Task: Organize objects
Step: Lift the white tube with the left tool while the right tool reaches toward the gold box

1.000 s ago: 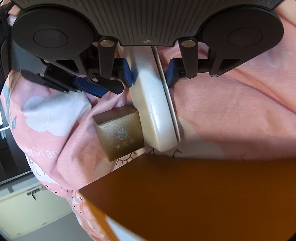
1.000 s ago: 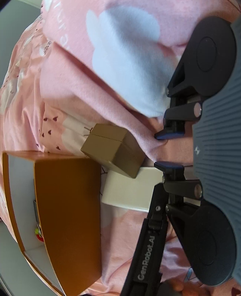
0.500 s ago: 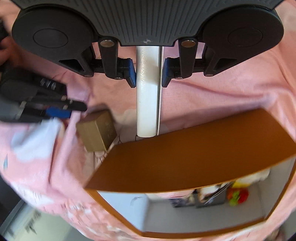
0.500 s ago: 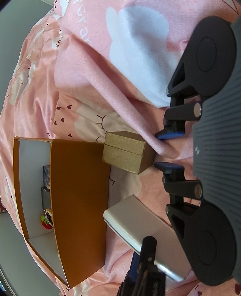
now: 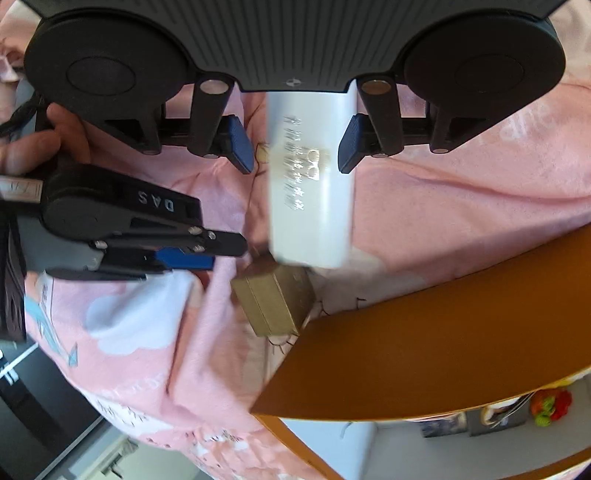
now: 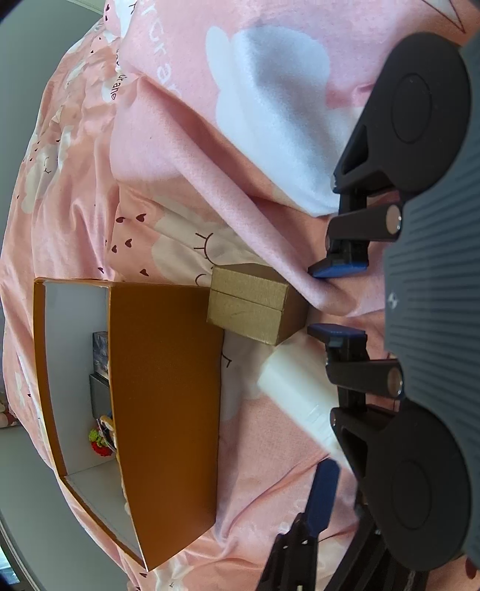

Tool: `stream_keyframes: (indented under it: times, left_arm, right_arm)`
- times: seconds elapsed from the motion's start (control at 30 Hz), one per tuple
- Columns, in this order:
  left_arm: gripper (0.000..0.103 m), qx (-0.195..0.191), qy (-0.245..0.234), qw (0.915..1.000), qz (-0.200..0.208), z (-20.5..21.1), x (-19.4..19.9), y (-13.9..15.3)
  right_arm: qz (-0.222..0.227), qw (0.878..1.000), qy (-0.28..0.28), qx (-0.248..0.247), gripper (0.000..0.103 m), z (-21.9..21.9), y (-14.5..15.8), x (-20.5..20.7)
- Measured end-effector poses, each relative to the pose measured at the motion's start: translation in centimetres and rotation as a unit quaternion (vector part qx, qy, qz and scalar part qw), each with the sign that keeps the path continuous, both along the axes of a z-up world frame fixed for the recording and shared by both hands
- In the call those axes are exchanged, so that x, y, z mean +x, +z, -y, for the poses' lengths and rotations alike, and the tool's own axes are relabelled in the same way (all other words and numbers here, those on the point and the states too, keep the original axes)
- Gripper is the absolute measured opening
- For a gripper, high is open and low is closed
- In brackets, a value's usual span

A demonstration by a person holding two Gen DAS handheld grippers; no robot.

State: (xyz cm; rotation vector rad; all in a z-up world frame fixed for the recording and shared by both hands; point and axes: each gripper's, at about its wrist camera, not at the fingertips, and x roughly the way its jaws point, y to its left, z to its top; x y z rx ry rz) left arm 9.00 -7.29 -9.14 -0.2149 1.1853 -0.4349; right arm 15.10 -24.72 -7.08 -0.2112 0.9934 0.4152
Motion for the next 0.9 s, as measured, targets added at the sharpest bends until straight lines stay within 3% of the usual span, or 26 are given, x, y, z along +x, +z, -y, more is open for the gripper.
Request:
stream_keyframes:
  times: [0.17,0.37,0.57,0.67,0.73,0.8,0.9]
  left_arm:
    - [0.076,0.011,0.011,0.9998,0.011,-0.7,0.7,0.6]
    - [0.077,0.036,-0.03,0.9989,0.004,1.5,1.6,-0.9]
    - [0.078,0.048,-0.042,0.9979,-0.01,3.3,2.6,-1.9]
    - [0.078,0.083,-0.043,0.9955,-0.013,4.4,2.9,-2.6]
    - [0.077,0.099,-0.048,0.9938,-0.019,5.0,3.0,-3.2]
    - [0.077,0.117,-0.055,0.9914,-0.018,5.7,3.0,-3.6]
    - [0.073,0.128,-0.062,0.9897,-0.017,6.2,2.9,-3.9]
  right_arm:
    - [-0.004,1.0,-0.003,0.008,0.029,0.3,0.3,0.2]
    - [0.01,1.0,-0.006,0.011,0.029,0.6,1.5,0.4]
    - [0.012,0.999,-0.017,0.026,0.029,1.2,2.3,1.5]
    - [0.007,0.999,-0.02,0.036,0.03,1.0,2.2,2.0]
    - [0.004,0.999,-0.018,0.04,0.035,0.7,2.0,2.1]
    - [0.003,0.999,-0.017,0.046,0.047,0.4,2.0,2.3]
    - [-0.001,0.999,-0.017,0.051,0.049,-0.2,1.8,2.7]
